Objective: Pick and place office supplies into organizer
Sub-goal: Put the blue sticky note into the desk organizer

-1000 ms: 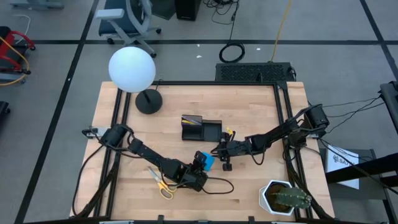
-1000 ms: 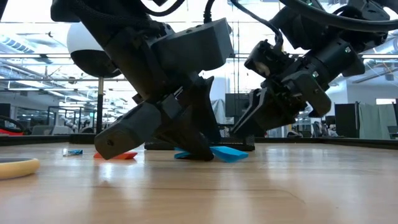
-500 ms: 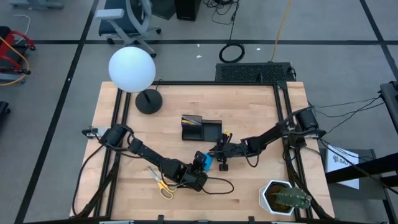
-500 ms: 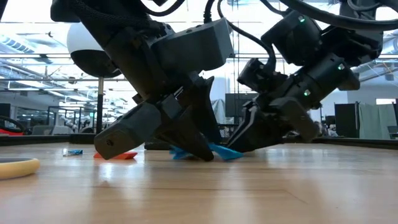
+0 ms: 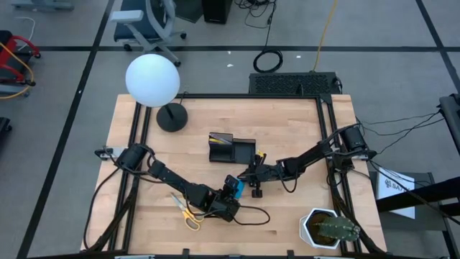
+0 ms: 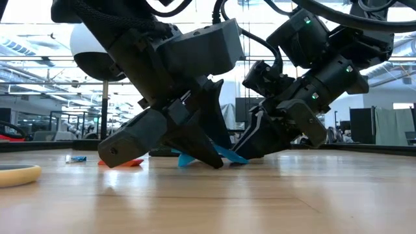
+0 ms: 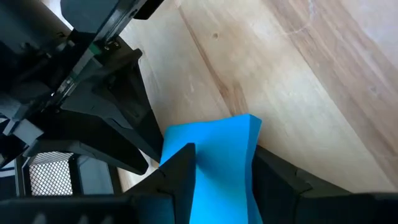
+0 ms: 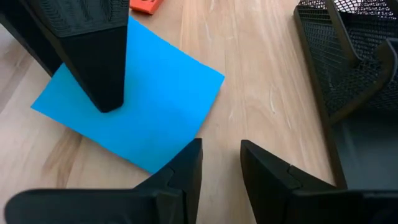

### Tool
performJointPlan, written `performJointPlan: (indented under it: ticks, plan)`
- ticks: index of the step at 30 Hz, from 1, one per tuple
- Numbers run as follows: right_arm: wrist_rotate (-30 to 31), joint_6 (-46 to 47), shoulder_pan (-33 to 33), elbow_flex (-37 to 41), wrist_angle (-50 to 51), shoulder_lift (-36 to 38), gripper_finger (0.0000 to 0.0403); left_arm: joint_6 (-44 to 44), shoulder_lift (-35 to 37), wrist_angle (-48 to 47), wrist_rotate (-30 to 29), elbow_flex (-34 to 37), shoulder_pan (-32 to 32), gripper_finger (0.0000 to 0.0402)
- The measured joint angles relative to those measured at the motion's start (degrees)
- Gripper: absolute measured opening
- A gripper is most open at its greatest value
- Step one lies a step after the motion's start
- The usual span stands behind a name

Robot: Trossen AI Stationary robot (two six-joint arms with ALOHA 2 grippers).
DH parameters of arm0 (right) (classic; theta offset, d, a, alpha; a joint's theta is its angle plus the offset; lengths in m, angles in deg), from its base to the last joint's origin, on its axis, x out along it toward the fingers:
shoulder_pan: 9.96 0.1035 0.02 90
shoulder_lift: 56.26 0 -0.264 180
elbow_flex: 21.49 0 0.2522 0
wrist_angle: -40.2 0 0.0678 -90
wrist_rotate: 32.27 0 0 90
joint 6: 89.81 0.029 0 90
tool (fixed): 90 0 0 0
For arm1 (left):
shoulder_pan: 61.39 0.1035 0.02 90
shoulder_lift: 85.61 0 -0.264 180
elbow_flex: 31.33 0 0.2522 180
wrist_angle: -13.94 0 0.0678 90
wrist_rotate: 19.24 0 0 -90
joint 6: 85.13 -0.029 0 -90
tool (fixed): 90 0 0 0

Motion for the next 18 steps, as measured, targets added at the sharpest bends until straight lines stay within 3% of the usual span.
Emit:
performJointPlan:
  ticks: [4, 9, 18]
  plan:
    - [0.0, 0.0, 0.0, 0.0, 0.0, 0.0, 0.0105, -0.2, -0.1, -0.2, -0.3, 0.0, 0.0, 0.0109]
    - [-0.1, 0.0, 0.0, 0.0, 0.1, 0.0, 0.0105, -0.2, -0.1, -0.3, -1.6, 0.0, 0.1, 0.0020]
    - [-0.3, 0.3, 0.0, 0.0, 0.5, 0.5, 0.0105, -0.2, -0.1, -0.3, -3.3, 0.0, -0.7, 0.0008]
